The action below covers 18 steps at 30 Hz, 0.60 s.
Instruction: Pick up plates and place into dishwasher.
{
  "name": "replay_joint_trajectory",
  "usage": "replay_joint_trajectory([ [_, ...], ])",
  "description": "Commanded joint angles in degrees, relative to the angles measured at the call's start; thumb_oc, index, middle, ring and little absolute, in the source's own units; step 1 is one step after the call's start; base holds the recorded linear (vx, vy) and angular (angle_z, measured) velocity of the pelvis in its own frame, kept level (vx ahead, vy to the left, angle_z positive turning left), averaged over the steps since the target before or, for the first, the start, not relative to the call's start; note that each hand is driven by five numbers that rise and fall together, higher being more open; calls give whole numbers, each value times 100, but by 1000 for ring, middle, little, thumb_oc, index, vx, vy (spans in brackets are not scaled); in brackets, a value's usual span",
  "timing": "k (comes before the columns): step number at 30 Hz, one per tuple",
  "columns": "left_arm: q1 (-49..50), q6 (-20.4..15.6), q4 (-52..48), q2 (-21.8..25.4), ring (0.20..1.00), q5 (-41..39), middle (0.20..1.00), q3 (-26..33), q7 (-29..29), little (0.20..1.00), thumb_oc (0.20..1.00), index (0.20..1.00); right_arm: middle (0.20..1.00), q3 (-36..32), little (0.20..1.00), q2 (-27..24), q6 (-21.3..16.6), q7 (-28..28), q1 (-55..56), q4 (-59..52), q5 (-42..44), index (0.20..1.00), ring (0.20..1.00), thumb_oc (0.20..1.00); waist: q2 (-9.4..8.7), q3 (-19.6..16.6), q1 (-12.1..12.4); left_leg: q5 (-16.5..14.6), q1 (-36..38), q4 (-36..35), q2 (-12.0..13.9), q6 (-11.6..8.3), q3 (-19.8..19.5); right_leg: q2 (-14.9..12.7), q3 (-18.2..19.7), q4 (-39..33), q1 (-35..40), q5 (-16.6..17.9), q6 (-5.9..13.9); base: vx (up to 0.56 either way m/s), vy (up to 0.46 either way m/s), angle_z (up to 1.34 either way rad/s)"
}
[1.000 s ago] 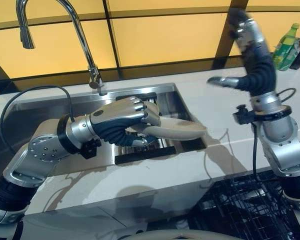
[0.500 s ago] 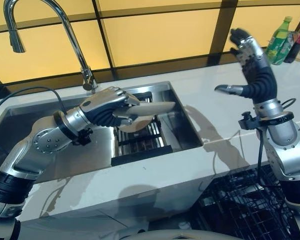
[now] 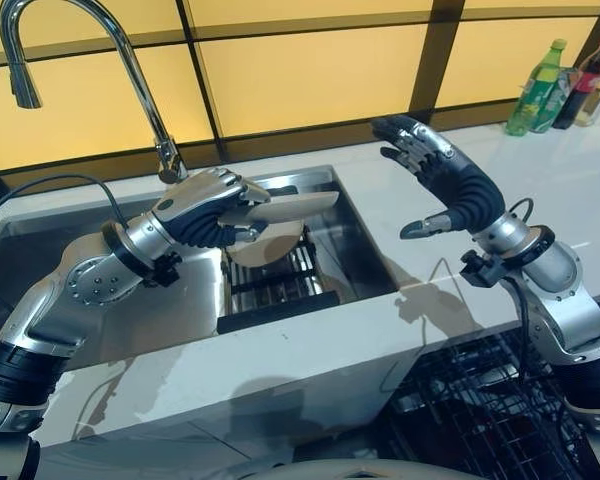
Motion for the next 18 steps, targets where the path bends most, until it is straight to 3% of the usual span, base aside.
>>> replay_joint_trajectory([
  [1, -529, 33, -6, -8, 200, -1059, 200, 34, -129, 200, 200, 200, 1000, 234, 1000, 67, -164, 117, -630, -337, -21, 1000, 1000, 1000, -50, -389, 98, -675, 250, 74, 272, -145, -6, -111, -73, 24, -331, 102, 265, -16, -25, -7],
  [5, -587, -160, -604, -397, 200, -1569, 200, -94, -800, 200, 200, 200, 1000, 508, 1000, 158, -123, -59, -760, -510, -510, 1000, 1000, 1000, -52, -354, 148, -660, 237, 69, 275, -144, -33, -100, -90, 24, -331, 104, 253, -10, -9, -4],
  [10, -815, 119, -1274, -669, 200, -2514, 200, -318, -1616, 200, 200, 200, 1000, 727, 1000, 86, 21, -519, -1233, -524, -668, 1000, 1000, 1000, -70, -342, 205, -667, 243, 60, 253, -167, -108, -110, -146, 24, -296, 99, 260, 0, 0, 0],
  [18, -907, 388, -1427, -1074, 200, -2635, 200, -337, -1685, 200, 200, 200, 1000, 767, 1000, 264, 27, -592, -1223, -535, -798, 1000, 1000, 1000, -94, -384, 268, -679, 218, 41, 197, -128, -236, -144, -210, 24, -280, 80, 261, -6, 8, 2],
])
